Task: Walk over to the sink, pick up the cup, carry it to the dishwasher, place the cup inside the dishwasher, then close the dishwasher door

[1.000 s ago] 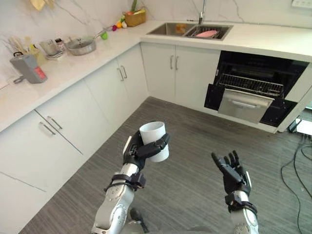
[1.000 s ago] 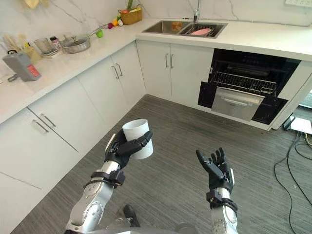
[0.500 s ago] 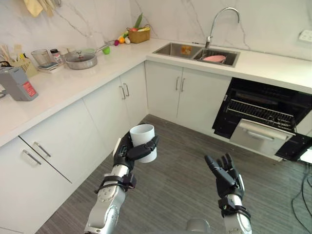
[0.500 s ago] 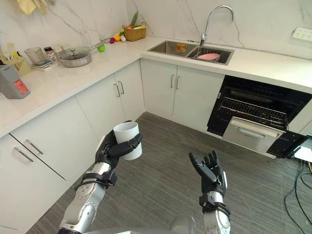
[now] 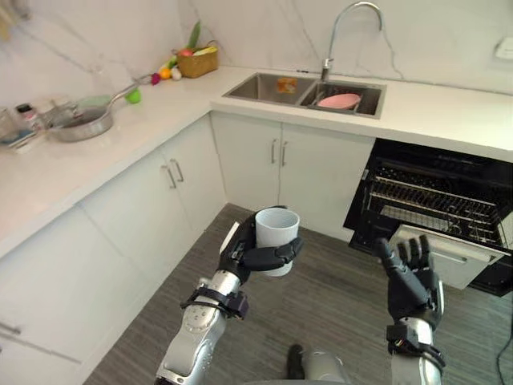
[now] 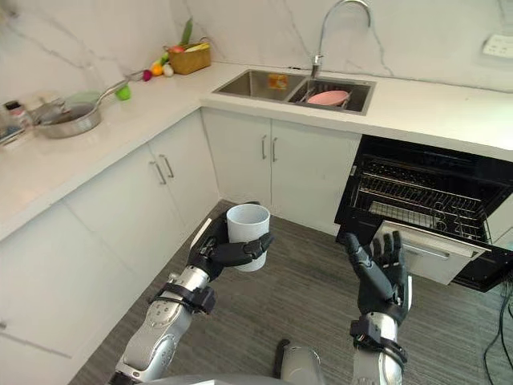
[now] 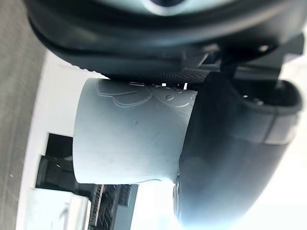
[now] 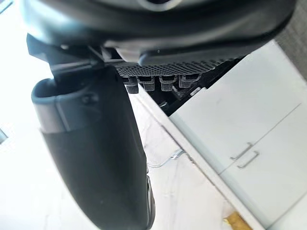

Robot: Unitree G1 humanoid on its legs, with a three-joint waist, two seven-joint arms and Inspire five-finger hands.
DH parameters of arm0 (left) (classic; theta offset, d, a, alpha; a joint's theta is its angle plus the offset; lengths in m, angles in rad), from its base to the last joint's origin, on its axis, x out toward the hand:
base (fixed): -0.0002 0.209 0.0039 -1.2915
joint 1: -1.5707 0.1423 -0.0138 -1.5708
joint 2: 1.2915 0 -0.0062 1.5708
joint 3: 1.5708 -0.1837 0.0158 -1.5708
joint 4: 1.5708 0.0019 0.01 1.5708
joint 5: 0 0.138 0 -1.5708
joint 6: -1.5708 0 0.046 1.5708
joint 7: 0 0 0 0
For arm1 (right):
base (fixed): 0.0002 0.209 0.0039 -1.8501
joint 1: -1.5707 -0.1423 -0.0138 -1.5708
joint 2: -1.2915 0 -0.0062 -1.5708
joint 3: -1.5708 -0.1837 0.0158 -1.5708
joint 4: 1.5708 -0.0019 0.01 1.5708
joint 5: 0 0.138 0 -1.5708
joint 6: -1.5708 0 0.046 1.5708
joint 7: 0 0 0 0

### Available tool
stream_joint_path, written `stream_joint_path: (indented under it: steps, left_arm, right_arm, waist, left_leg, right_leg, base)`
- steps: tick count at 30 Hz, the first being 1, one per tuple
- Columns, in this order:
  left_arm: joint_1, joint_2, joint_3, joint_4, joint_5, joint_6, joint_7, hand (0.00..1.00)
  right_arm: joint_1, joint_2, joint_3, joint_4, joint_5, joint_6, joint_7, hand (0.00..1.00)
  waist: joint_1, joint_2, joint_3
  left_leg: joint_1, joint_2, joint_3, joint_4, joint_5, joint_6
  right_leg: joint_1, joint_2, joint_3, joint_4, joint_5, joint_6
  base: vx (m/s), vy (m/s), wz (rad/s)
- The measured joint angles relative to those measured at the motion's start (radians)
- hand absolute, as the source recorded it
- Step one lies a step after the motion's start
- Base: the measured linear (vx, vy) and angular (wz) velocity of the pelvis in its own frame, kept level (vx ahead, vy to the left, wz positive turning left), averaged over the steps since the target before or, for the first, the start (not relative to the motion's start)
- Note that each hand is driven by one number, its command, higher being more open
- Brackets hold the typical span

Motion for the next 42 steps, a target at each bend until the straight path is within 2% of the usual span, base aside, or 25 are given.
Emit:
stream_joint_path:
  steps: [1, 3, 4, 6, 8, 10, 13, 14, 15, 16, 17, 20, 21, 23, 25, 26, 28, 29, 30, 31, 32, 33, 37, 40, 42]
  left_arm:
    - [-0.001, -0.011, 0.001, -0.003, -0.001, -0.009, -0.002, 0.0]
    - [-0.012, -0.018, 0.001, -0.002, -0.008, -0.011, -0.002, 0.0]
    - [-0.011, -0.018, -0.001, 0.0, -0.012, -0.011, -0.002, 0.0]
    - [0.002, -0.015, -0.024, 0.003, -0.019, -0.019, 0.0, 0.0]
    - [0.005, -0.02, -0.068, 0.005, -0.016, -0.047, 0.002, 0.0]
    - [0.004, -0.025, -0.098, 0.014, -0.014, -0.063, 0.008, 0.0]
    - [-0.026, -0.019, -0.121, 0.072, -0.011, -0.099, 0.012, 0.0]
    - [-0.051, -0.017, -0.127, 0.102, -0.009, -0.108, 0.015, 0.0]
    - [-0.076, -0.01, -0.132, 0.128, -0.007, -0.112, 0.03, 0.0]
    - [-0.083, 0.0, -0.133, 0.137, -0.005, -0.113, 0.037, 0.0]
    - [-0.089, 0.021, -0.144, 0.156, 0.002, -0.113, 0.047, 0.0]
    - [-0.108, 0.043, -0.179, 0.16, 0.002, -0.114, 0.073, 0.0]
    - [-0.11, 0.048, -0.183, 0.16, 0.002, -0.114, 0.081, 0.0]
    - [-0.11, 0.072, -0.182, 0.157, 0.003, -0.113, 0.127, 0.0]
    - [-0.111, 0.083, -0.157, 0.146, 0.003, -0.114, 0.146, 0.0]
    - [-0.11, 0.088, -0.12, 0.122, 0.003, -0.114, 0.147, 0.0]
    - [-0.108, 0.092, -0.091, 0.104, 0.004, -0.119, 0.142, 0.0]
    - [-0.101, 0.097, -0.077, 0.098, 0.013, -0.129, 0.132, 0.0]
    - [-0.087, 0.105, -0.074, 0.087, 0.023, -0.144, 0.122, 0.0]
    - [-0.084, 0.104, -0.075, 0.084, 0.025, -0.145, 0.112, 0.0]
    - [-0.081, 0.09, -0.078, 0.068, 0.029, -0.146, 0.097, 0.0]
    - [-0.086, 0.082, -0.078, 0.065, 0.041, -0.156, 0.079, 0.0]
    - [-0.095, 0.045, -0.079, 0.064, 0.041, -0.162, 0.054, 0.0]
    - [-0.097, 0.052, -0.082, 0.065, 0.041, -0.164, 0.045, 0.0]
    - [-0.096, 0.05, -0.082, 0.065, 0.041, -0.168, 0.05, 0.0]
  right_arm:
    - [-0.004, -0.015, -0.018, -0.004, 0.001, -0.006, 0.006, 1.0]
    - [-0.019, -0.024, -0.042, 0.0, 0.001, -0.008, 0.01, 1.0]
    - [-0.02, -0.025, -0.043, 0.0, 0.002, -0.009, 0.01, 1.0]
    - [-0.018, -0.03, -0.033, 0.002, 0.003, -0.009, 0.016, 1.0]
    - [-0.019, -0.06, -0.021, 0.023, 0.003, -0.008, 0.025, 1.0]
    - [-0.025, -0.096, -0.012, 0.067, 0.004, -0.008, 0.029, 1.0]
    - [-0.026, -0.14, -0.012, 0.122, 0.041, -0.006, 0.031, 1.0]
    - [-0.026, -0.148, -0.032, 0.141, 0.063, -0.006, 0.031, 1.0]
    - [-0.033, -0.148, -0.042, 0.167, 0.074, -0.006, 0.03, 1.0]
    - [-0.033, -0.148, -0.043, 0.174, 0.076, -0.006, 0.03, 1.0]
    - [-0.016, -0.136, -0.046, 0.183, 0.083, -0.006, 0.031, 1.0]
    - [-0.008, -0.098, -0.059, 0.196, 0.097, -0.006, 0.03, 1.0]
    - [-0.009, -0.092, -0.05, 0.2, 0.096, -0.006, 0.028, 1.0]
    - [-0.017, -0.078, 0.011, 0.226, 0.087, -0.003, 0.025, 1.0]
    - [-0.028, -0.071, 0.047, 0.242, 0.087, 0.003, 0.03, 1.0]
    - [-0.035, -0.064, 0.055, 0.242, 0.081, 0.005, 0.038, 1.0]
    - [-0.041, -0.063, 0.048, 0.237, 0.071, 0.004, 0.035, 1.0]
    - [-0.04, -0.063, 0.036, 0.233, 0.069, 0.004, 0.03, 1.0]
    - [-0.037, -0.065, 0.024, 0.232, 0.069, 0.004, 0.025, 1.0]
    - [-0.041, -0.068, 0.011, 0.232, 0.069, 0.005, 0.023, 1.0]
    - [-0.053, -0.068, -0.013, 0.229, 0.07, 0.005, 0.018, 1.0]
    - [-0.059, -0.067, -0.028, 0.228, 0.069, 0.005, 0.014, 1.0]
    - [-0.045, -0.058, -0.024, 0.176, 0.059, 0.004, 0.016, 1.0]
    - [-0.037, -0.064, -0.024, 0.119, 0.036, -0.009, 0.025, 1.0]
    - [-0.041, -0.088, -0.023, 0.113, 0.036, -0.01, 0.034, 1.0]
  waist:
    - [0.008, 0.013, -0.006]
    - [0.003, 0.007, -0.002]
    - [0.003, 0.005, -0.001]
    - [0.002, -0.01, -0.005]
    - [-0.002, -0.029, -0.019]
    - [-0.006, -0.04, -0.027]
    - [-0.033, -0.03, -0.034]
    - [-0.039, -0.017, -0.042]
    - [-0.034, -0.025, -0.047]
    - [-0.033, -0.033, -0.048]
    - [-0.055, -0.084, -0.062]
    - [-0.062, -0.112, -0.071]
    - [-0.056, -0.114, -0.071]
    - [-0.043, -0.111, -0.069]
    - [-0.033, -0.106, -0.065]
    - [-0.012, -0.108, -0.05]
    - [-0.006, -0.11, -0.027]
    - [-0.011, -0.115, -0.024]
    - [-0.026, -0.126, -0.025]
    - [-0.026, -0.109, -0.026]
    - [-0.015, -0.074, -0.027]
    - [-0.016, -0.06, -0.028]
    - [-0.013, -0.049, -0.03]
    - [-0.012, -0.044, -0.027]
    - [-0.011, -0.029, -0.038]
  left_leg:
    - [-0.067, 0.032, -0.049, 0.119, 0.04, -0.031]
    - [-0.161, 0.027, -0.027, 0.17, -0.131, -0.02]
    - [-0.177, 0.025, -0.002, 0.144, -0.167, -0.018]
    - [-0.195, 0.012, 0.076, -0.098, -0.223, -0.026]
    - [-0.223, -0.021, 0.054, -0.484, -0.207, -0.06]
    - [-0.228, -0.025, 0.045, -0.659, -0.174, -0.104]
    - [-0.223, -0.049, 0.082, -0.705, -0.102, -0.088]
    - [-0.212, -0.078, 0.081, -0.721, -0.075, -0.063]
    - [-0.19, -0.12, 0.057, -0.73, 0.008, -0.034]
    - [-0.18, -0.14, 0.058, -0.714, 0.034, -0.033]
    - [-0.168, -0.198, 0.072, -0.695, -0.01, -0.033]
    - [-0.148, -0.292, 0.119, -0.68, -0.068, 0.009]
    - [-0.142, -0.298, 0.133, -0.673, -0.077, 0.015]
    - [-0.093, -0.291, 0.19, -0.68, -0.101, 0.047]
    - [-0.082, -0.261, 0.22, -0.683, -0.112, 0.045]
    - [-0.07, -0.235, 0.25, -0.676, -0.139, 0.028]
    - [-0.043, -0.228, 0.273, -0.677, -0.151, 0.008]
    - [-0.027, -0.227, 0.277, -0.677, -0.157, -0.001]
    - [-0.019, -0.233, 0.266, -0.682, -0.158, -0.019]
    - [-0.016, -0.229, 0.26, -0.689, -0.155, -0.038]
    - [-0.017, -0.211, 0.251, -0.712, -0.141, -0.069]
    - [-0.012, -0.192, 0.264, -0.727, -0.124, -0.091]
    - [0.025, -0.16, 0.313, -0.747, -0.133, -0.1]
    - [0.028, -0.115, 0.332, -0.613, -0.25, -0.138]
    - [0.034, -0.09, 0.349, -0.535, -0.306, -0.139]
  right_leg:
    - [0.026, 0.026, 0.02, 0.0, -0.029, -0.022]
    - [0.082, 0.038, 0.059, -0.022, -0.059, -0.026]
    - [0.102, 0.037, 0.075, -0.035, -0.063, -0.026]
    - [0.155, 0.031, 0.136, -0.085, -0.07, -0.022]
    - [0.166, 0.004, 0.206, -0.104, -0.073, -0.006]
    - [0.17, -0.014, 0.257, -0.103, -0.077, 0.022]
    - [0.2, -0.04, 0.305, -0.102, -0.107, 0.079]
    - [0.199, -0.045, 0.306, -0.083, -0.129, 0.113]
    - [0.184, -0.069, 0.315, -0.03, -0.167, 0.154]
    - [0.183, -0.094, 0.311, -0.006, -0.185, 0.171]
    - [0.184, -0.167, 0.299, 0.03, -0.209, 0.197]
    - [0.107, -0.306, 0.201, 0.163, -0.169, 0.23]
    - [0.084, -0.328, 0.174, 0.201, -0.152, 0.227]
    - [0.059, -0.383, 0.033, 0.241, -0.111, 0.225]
    - [0.053, -0.371, -0.078, 0.202, -0.132, 0.195]
    - [0.02, -0.358, -0.142, 0.168, -0.133, 0.188]
    - [-0.008, -0.369, -0.178, 0.13, -0.124, 0.175]
    - [-0.019, -0.374, -0.203, 0.052, -0.093, 0.147]
    - [-0.008, -0.355, -0.208, -0.019, 0.028, 0.092]
    - [-0.005, -0.334, -0.21, -0.035, 0.04, 0.077]
    - [-0.006, -0.297, -0.215, -0.059, 0.051, 0.078]
    - [-0.011, -0.271, -0.224, -0.061, 0.061, 0.057]
    - [-0.008, -0.224, -0.228, -0.049, 0.04, 0.037]
    - [-0.034, -0.254, -0.212, 0.087, -0.061, 0.039]
    - [-0.061, -0.273, -0.195, 0.189, -0.134, 0.04]
  base:
    - [0.29, -0.006, -0.5]
    - [0.39, -0.007, -0.57]
    - [0.46, -0.014, -0.64]
    - [0.36, 0.019, -0.79]
    - [0.35, 0.101, -0.8]
    - [0.41, 0.165, -0.78]
    - [0.43, 0.29, -0.63]
    - [0.32, 0.398, -0.66]
    - [0.3, 0.418, -0.75]
    - [0.28, 0.456, -0.55]
    - [0.16, 0.276, -0.12]
    - [0.19, 0.369, -0.13]
    - [0.12, 0.295, -0.52]
    - [0.09, 0.22, -0.68]
    - [0.02, 0.07, -0.72]
    - [0.01, -0.005, -0.77]
    - [0.02, -0.064, -0.51]
    - [0.07, -0.133, -0.17]
    - [0.13, -0.142, -0.08]
    - [0.2, -0.117, -0.22]
    - [0.23, -0.106, -0.35]
    - [0.21, -0.103, -0.39]
    - [0.13, -0.055, -0.34]
    - [0.08, -0.018, -0.3]
    - [0.15, -0.033, -0.27]
